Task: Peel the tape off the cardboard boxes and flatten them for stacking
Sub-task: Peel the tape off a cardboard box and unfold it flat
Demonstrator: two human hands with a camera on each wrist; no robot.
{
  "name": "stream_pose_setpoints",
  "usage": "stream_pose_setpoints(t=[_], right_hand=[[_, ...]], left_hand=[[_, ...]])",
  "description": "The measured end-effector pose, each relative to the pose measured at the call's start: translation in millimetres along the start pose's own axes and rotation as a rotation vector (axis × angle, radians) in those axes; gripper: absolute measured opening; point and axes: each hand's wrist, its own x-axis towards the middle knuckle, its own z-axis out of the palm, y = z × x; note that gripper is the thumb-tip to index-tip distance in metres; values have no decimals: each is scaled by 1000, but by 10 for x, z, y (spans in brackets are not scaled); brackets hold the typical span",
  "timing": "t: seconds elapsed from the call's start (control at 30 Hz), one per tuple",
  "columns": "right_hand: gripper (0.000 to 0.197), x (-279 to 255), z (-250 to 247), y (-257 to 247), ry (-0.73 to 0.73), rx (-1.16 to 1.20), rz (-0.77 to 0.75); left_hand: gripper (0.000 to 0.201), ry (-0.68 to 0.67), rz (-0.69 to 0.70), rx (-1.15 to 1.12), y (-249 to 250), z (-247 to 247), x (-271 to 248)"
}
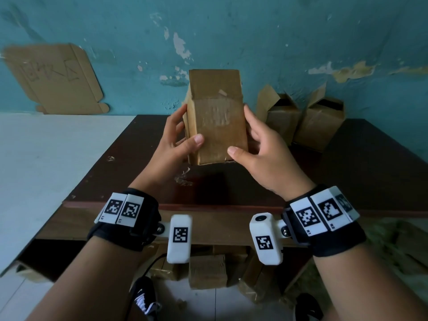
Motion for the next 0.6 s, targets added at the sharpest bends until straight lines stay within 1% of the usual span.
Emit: stream_pose_setpoints(t=[0.07, 0.13, 0.2, 0.3, 0.4, 0.53, 0.6], right_hand=[[84, -18, 11, -34, 12, -25, -12], [81, -23, 28, -45, 59, -13, -35], [79, -10, 61, -20, 106, 25, -36], [86, 9, 155, 8, 136, 96, 48], [90, 15, 234, 30, 140, 197, 137], [91, 20, 274, 33, 137, 314, 200], [90, 25, 290, 48, 145, 397, 236]], left_hand=[[99, -12, -11, -20, 3, -16, 4], [92, -16, -16, -38, 1, -23, 4], [91, 3, -9, -33, -8, -14, 7], [97, 67, 40, 100, -23, 38, -10], [96, 111, 80, 265, -37, 66, -33], [99, 129, 120, 335, -19, 98, -56], [100, 134, 165, 361, -37, 123, -67]])
